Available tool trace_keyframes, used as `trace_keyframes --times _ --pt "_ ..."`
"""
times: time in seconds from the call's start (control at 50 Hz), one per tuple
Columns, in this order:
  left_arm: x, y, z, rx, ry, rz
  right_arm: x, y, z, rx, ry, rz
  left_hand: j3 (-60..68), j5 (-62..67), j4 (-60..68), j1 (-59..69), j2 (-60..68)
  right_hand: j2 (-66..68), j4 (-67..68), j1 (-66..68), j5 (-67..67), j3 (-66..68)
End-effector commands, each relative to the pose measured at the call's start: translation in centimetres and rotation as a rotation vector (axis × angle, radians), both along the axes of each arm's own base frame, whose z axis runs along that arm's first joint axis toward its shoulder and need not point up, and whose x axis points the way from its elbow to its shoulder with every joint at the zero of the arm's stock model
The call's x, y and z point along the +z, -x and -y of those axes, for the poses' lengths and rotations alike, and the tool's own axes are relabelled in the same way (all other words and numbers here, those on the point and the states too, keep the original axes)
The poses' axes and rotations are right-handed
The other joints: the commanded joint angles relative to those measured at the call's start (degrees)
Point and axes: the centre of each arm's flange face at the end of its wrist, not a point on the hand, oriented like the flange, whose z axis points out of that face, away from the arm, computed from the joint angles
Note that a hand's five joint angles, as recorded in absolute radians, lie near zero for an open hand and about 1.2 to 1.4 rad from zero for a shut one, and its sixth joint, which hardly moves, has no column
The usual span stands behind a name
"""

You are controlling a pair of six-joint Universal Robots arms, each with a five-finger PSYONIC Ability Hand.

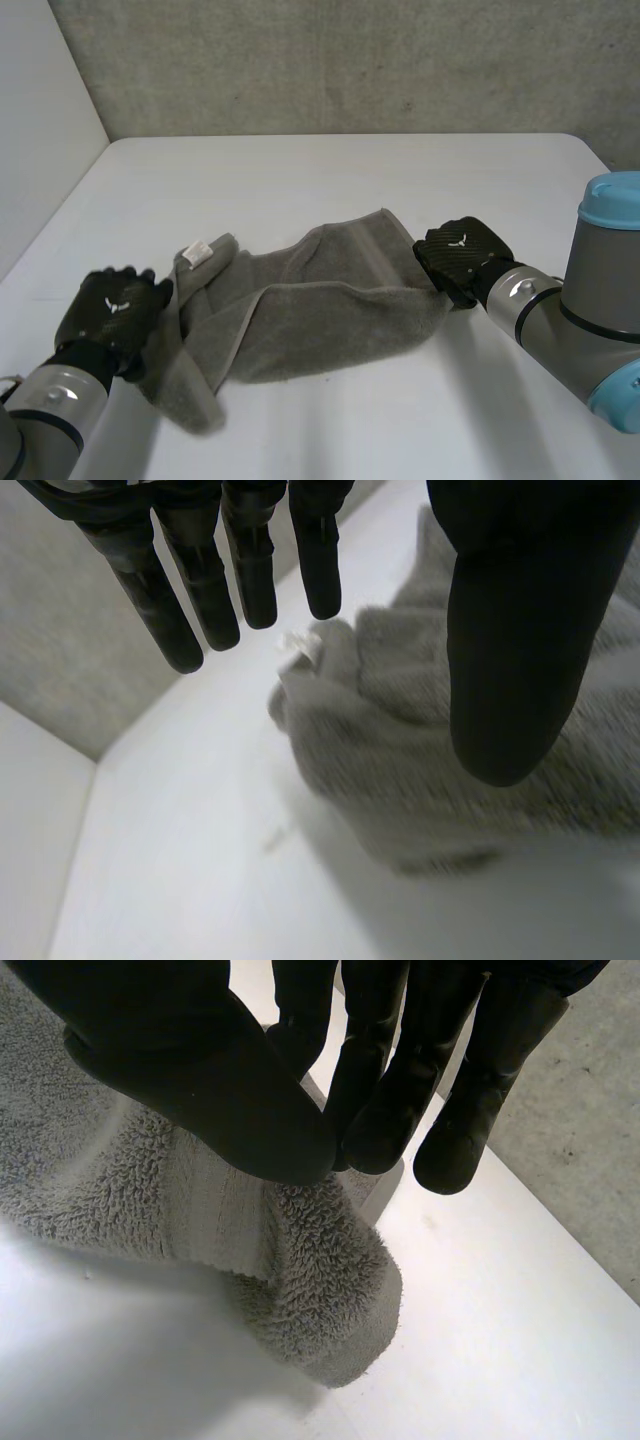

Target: Fold the towel.

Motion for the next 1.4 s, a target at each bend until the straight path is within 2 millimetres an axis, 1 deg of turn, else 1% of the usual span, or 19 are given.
trace_keyframes --times 0.02,0.04,0.06,0.1,0.12,0.16,0.18,0.22,0.28,0.32,0.36,0.44,0.48,0.58,0.82,0.94,0.98,1.32,1.4 --pt "4.7 2.3 -1.0 -0.105 0.165 -0.076 -0.1 0.0 -0.1 0.002 -0.004 -0.002 -1.81 -1.62 -1.6 -1.98 -1.68 3.26 2.19 12.39 8.28 2.48" --pt "4.9 2.9 -1.5 -0.138 0.17 -0.082 -0.1 0.0 -0.2 0.002 -0.004 -0.002 -1.97 -1.79 -1.76 -2.15 -1.84 3.26 2.19 12.39 8.28 2.48" --pt "5.0 2.9 -1.5 -0.139 0.17 -0.082 -0.1 0.0 -0.2 0.002 -0.004 -0.002 -1.97 -1.79 -1.76 -2.15 -1.85 3.26 2.19 12.39 8.28 2.48" --pt "5.0 4.2 -3.0 -0.21 0.168 -0.088 -0.1 0.1 -0.1 -0.001 -0.004 -0.002 -1.97 -1.79 -1.76 -2.15 -1.85 3.26 2.19 12.39 8.28 2.48" --pt "5.0 4.2 -3.0 -0.21 0.168 -0.088 -0.1 0.1 -0.1 -0.001 -0.004 -0.002 -1.97 -1.79 -1.76 -2.15 -1.85 3.26 2.19 12.39 8.28 2.48" --pt "3.8 5.2 -3.9 -0.258 0.119 -0.07 -0.1 0.1 -0.1 0.0 -0.002 -0.002 -1.14 -0.96 -0.93 -1.31 -1.01 3.26 2.19 12.39 8.28 2.48" --pt "3.8 5.2 -3.9 -0.258 0.118 -0.07 -0.1 0.1 -0.1 0.0 -0.002 -0.002 -1.13 -0.95 -0.92 -1.31 -1.0 3.26 2.19 12.39 8.28 2.48" --pt "2.3 5.6 -4.4 -0.269 0.048 -0.044 -0.1 0.1 -0.1 0.0 -0.002 -0.002 0.2 0.39 0.41 0.03 0.33 3.26 2.19 12.39 8.28 2.48" --pt "1.7 5.5 -4.4 -0.25 0.019 -0.041 -0.1 0.1 -0.1 -0.001 -0.003 -0.001 1.73 1.91 1.94 1.55 1.85 3.26 2.19 12.39 8.28 2.48" --pt "0.6 5.4 -4.2 -0.197 -0.032 -0.042 -0.2 0.1 -0.1 0.0 -0.005 -0.003 2.23 2.41 2.44 2.06 2.36 3.26 2.19 12.39 8.28 2.48" --pt "0.1 5.5 -4.2 -0.182 -0.052 -0.041 -0.2 0.1 -0.1 0.0 -0.008 -0.004 2.56 2.75 2.77 2.39 2.69 3.26 2.19 12.39 8.28 2.48" --pt "-1.1 5.9 -4.9 -0.199 -0.091 -0.011 -0.4 0.0 -0.2 0.003 -0.012 -0.006 4.08 4.26 4.29 3.91 4.21 3.26 2.19 12.39 8.28 2.48" --pt "-2.0 6.0 -5.7 -0.223 -0.127 0.035 -0.4 0.0 -0.2 0.003 -0.013 -0.007 5.76 5.94 5.97 5.58 5.88 3.26 2.19 12.39 8.28 2.48" --pt "-2.9 5.5 -6.4 -0.241 -0.165 0.121 -0.5 0.1 -0.2 0.001 -0.016 -0.007 13.15 13.33 13.36 12.98 13.28 3.26 2.19 12.39 8.28 2.48" --pt "-4.8 4.7 -6.8 -0.265 -0.187 0.251 -0.8 0.1 -0.1 0.001 -0.022 -0.01 13.16 13.35 13.38 12.99 13.29 3.26 2.19 12.39 8.28 2.48" --pt "-4.9 4.5 -6.6 -0.23 -0.163 0.256 -1.0 0.1 -0.1 0.002 -0.027 -0.013 14.01 14.19 14.22 13.83 14.13 3.26 2.19 12.39 8.28 2.48" --pt "-4.8 4.3 -6.4 -0.202 -0.136 0.254 -1.2 0.1 -0.1 0.002 -0.032 -0.016 19.2 19.38 19.41 19.02 19.32 3.26 2.19 12.39 8.28 2.48" --pt "-4.4 3.3 -6.9 -0.177 -0.112 0.266 -1.5 0.0 -0.1 0.002 -0.042 -0.021 19.22 19.4 19.43 19.05 19.35 3.26 2.19 12.39 8.28 2.48" --pt "-4.0 2.7 -6.3 -0.161 -0.07 0.302 -1.6 0.0 -0.1 0.004 -0.043 -0.021 18.72 18.9 18.93 18.54 18.85 3.26 2.19 12.39 8.28 2.48"
